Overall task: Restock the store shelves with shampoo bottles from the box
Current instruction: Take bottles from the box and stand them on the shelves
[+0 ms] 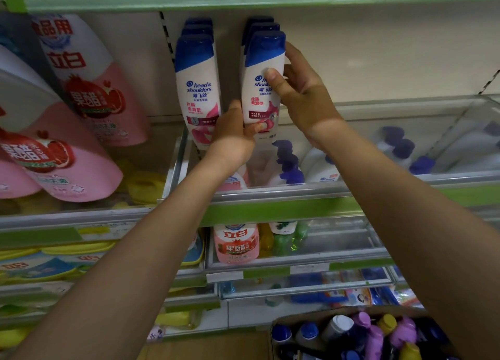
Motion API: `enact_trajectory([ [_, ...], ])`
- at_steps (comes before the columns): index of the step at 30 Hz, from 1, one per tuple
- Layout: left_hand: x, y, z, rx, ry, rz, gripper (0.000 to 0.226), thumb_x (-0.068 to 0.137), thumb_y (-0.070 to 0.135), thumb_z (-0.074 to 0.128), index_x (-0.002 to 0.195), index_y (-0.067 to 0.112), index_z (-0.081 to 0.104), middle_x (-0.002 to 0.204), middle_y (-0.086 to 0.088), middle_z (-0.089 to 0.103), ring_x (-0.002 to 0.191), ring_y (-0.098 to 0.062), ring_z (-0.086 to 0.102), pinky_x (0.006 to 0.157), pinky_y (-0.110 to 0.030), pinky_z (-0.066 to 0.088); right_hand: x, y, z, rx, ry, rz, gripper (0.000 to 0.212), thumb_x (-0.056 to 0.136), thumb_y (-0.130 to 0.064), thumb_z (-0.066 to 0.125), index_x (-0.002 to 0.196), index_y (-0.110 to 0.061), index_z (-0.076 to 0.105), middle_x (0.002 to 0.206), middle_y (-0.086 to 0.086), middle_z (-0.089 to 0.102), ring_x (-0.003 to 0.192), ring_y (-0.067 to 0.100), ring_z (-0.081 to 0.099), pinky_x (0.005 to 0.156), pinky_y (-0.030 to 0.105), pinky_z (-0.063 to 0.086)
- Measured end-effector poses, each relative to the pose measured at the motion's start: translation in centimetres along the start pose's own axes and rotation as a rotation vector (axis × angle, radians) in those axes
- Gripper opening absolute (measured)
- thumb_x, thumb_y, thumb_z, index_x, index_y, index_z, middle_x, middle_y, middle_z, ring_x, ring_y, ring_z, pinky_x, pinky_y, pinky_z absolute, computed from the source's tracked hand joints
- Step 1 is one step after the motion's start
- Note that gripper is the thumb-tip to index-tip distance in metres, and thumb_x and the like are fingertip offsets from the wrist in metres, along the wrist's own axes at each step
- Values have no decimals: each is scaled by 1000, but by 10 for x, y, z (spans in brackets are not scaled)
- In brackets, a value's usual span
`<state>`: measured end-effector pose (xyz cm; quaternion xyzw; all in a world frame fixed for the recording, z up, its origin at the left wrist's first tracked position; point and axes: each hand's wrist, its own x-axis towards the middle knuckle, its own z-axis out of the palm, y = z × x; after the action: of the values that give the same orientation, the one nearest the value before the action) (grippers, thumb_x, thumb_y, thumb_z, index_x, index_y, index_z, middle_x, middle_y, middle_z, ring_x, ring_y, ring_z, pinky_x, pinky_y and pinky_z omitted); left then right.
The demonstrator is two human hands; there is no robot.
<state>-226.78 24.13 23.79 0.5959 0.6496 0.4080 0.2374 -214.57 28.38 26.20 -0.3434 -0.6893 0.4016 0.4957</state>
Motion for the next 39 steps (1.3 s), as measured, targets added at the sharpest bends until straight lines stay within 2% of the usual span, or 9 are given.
enact_trajectory([
  [4, 0, 1, 0, 8, -2, 0, 35, 91, 16, 60, 123, 10, 47, 119, -6, 59, 108, -18, 57, 86, -27, 44, -1, -2, -1, -20, 6, 4, 50, 99, -19, 51, 145, -14, 32, 129, 8, 58, 109, 16, 63, 85, 29, 57],
  [10, -2, 0, -1, 0, -16, 8, 35, 91, 17, 61, 122, 10, 47, 119, -7, 60, 110, -20, 57, 92, -33, 46, -4, -8, 0, -27, 21, 31, 48, 99, -18, 52, 144, -16, 35, 111, -6, 57, 89, 2, 67, 72, 20, 55],
  [16, -4, -1, -3, -122, -33, -44, 40, 87, 24, 66, 122, 12, 51, 117, -3, 63, 107, -19, 61, 95, -38, 50, -8, -14, -2, -19, 15, 64, 48, 98, -21, 53, 143, -20, 36, 109, -8, 58, 88, 3, 67, 71, 19, 55],
  [24, -14, -5, -3, -96, -28, -73, 30, 91, 28, 60, 117, 13, 56, 114, -3, 66, 104, -18, 62, 92, -39, 50, -13, -21, -10, -39, 69, 75, 52, 93, -29, 62, 139, -22, 40, 115, 4, 57, 101, 13, 64, 73, 19, 56],
  [27, -23, -4, -3, -82, -16, -67, 24, 93, 24, 58, 114, 14, 56, 110, 0, 65, 98, -14, 60, 82, -28, 48, -22, -22, -14, -34, 99, 120, 52, 93, -33, 61, 139, -21, 40, 121, 3, 55, 103, 10, 61, 79, 22, 57],
  [29, -32, 0, -5, -90, 1, -61, 24, 93, 20, 57, 115, 14, 57, 109, -1, 64, 99, -15, 59, 82, -26, 46, -32, -23, -16, -26, 119, 142, 50, 94, -33, 60, 138, -21, 41, 120, 0, 54, 102, 7, 59, 82, 24, 57],
  [33, -63, 14, -11, -190, 65, -55, 28, 92, 16, 57, 120, 19, 53, 97, 16, 56, 99, -6, 55, 87, -24, 46, -59, -27, -19, 30, 171, 177, 45, 94, -33, 60, 134, -23, 44, 111, -8, 54, 106, 14, 60, 88, 33, 57],
  [36, -93, 26, -12, -246, 147, -16, 37, 92, 12, 56, 128, 15, 48, 106, 13, 54, 98, 0, 54, 87, -16, 46, -87, -28, -23, 48, 156, 169, 44, 93, -33, 62, 133, -25, 46, 119, -1, 55, 111, 15, 59, 90, 37, 57],
  [39, -125, 36, -9, -267, 170, 7, 36, 92, 12, 56, 127, 16, 48, 115, 7, 58, 102, -2, 57, 92, -21, 48, -121, -35, -29, 65, 151, 159, 45, 93, -32, 61, 134, -25, 46, 120, -2, 55, 111, 13, 58, 84, 30, 58],
])
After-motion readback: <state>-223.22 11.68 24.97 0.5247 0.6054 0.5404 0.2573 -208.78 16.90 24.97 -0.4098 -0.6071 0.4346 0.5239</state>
